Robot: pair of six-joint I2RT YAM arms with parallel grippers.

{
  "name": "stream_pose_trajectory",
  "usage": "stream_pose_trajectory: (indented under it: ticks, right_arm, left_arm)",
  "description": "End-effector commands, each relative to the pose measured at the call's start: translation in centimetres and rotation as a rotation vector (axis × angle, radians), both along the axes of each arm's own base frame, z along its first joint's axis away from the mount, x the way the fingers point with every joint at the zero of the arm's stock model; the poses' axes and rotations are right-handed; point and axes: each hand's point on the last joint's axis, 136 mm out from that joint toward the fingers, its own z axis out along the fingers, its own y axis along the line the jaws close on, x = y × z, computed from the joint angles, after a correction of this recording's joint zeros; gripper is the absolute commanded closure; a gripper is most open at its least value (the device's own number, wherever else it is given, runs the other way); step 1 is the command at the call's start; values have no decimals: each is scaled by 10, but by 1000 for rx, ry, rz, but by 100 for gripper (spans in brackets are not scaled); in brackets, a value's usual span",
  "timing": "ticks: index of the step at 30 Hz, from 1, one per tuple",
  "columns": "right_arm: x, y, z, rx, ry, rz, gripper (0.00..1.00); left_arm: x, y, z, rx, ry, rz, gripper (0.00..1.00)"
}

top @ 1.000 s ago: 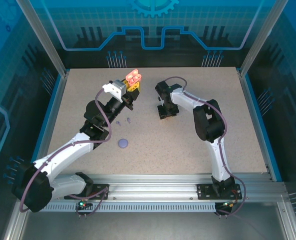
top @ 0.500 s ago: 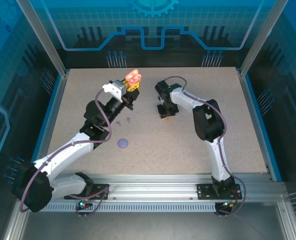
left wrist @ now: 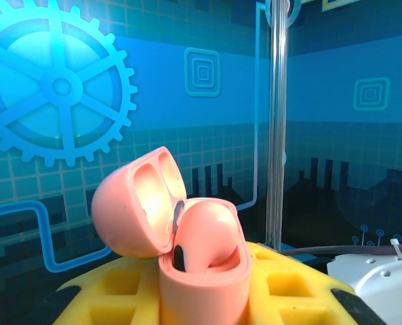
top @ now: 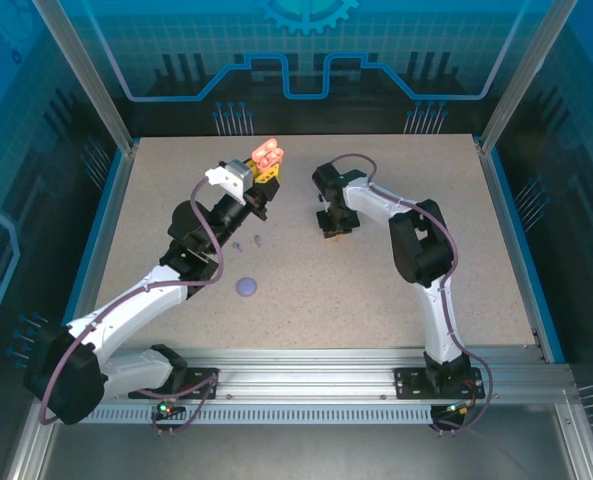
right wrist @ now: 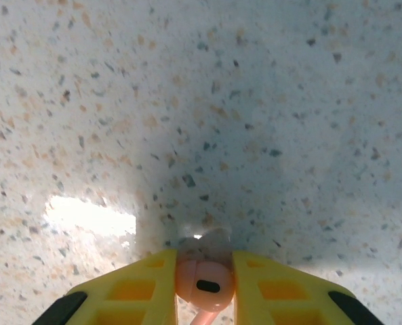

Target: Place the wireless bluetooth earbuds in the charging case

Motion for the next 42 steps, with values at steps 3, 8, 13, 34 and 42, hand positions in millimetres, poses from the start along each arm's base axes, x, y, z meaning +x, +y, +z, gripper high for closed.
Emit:
stream_pose_trajectory:
  ticks: [3, 8, 13, 34, 42]
  right_arm:
    - [0, 2, 38, 22, -96, 2, 77]
    - [-2, 0, 70, 51, -188, 1, 78]
    - [-3, -3, 131, 103, -352, 2, 78]
    - [-76, 20, 451, 393, -1282, 250, 76]
    - [-81, 43, 466, 520, -1278, 303, 75]
  left_arm:
    - [-5, -4, 17, -24, -42, -28, 100]
    - [-6, -4, 18, -24, -46, -33, 100]
    - [-6, -6, 19, -23, -45, -43, 100]
    - [-6, -26, 12, -2, -23, -124, 100]
    - [-4, -38, 4, 10, 16, -163, 100]
